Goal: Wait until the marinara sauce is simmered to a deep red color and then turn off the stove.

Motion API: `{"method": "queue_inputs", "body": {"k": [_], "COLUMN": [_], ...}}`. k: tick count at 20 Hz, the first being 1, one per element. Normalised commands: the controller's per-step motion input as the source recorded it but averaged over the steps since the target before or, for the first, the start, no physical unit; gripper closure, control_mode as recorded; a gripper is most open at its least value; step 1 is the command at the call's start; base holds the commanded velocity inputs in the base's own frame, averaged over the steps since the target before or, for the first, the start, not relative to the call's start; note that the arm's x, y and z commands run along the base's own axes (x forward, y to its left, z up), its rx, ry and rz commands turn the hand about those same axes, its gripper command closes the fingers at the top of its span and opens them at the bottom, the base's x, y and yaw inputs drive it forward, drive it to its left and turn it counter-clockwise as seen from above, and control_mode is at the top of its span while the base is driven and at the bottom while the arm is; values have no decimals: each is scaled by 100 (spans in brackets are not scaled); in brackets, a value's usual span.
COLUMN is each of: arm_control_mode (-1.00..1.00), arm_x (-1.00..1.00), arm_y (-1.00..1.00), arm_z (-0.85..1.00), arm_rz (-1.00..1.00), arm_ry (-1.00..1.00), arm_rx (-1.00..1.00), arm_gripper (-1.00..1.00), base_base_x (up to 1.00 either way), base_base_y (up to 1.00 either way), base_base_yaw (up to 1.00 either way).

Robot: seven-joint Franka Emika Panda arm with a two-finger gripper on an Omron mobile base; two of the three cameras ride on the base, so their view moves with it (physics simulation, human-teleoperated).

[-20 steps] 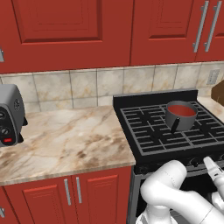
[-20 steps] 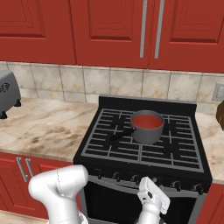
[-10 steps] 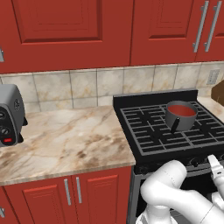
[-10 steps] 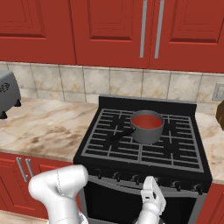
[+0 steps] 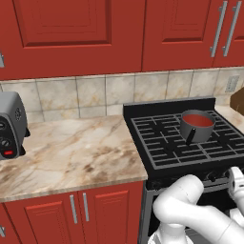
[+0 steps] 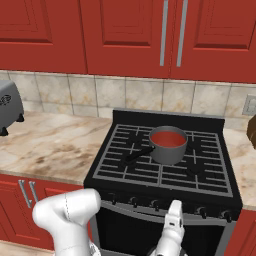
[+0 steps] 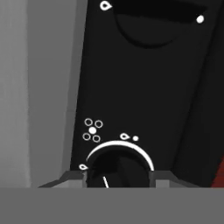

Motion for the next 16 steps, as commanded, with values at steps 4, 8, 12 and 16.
{"method": "queue_inputs", "body": {"k": [4, 8, 12, 16], "arm_control_mode": [-100, -100, -100, -100], "arm_x": [0, 0, 0, -1], "arm_y": [0, 0, 0, 0], "arm_z": [0, 0, 0, -3], "arm_rz": [-2, -2, -2, -2], "arm_ry": [0, 0, 0, 0], "arm_rx": [33, 31, 30, 31], "arm_gripper": [100, 100, 100, 100], "base_base_x": [0, 0, 0, 0], "base_base_y": [0, 0, 0, 0], "base_base_yaw": [0, 0, 0, 0]}}
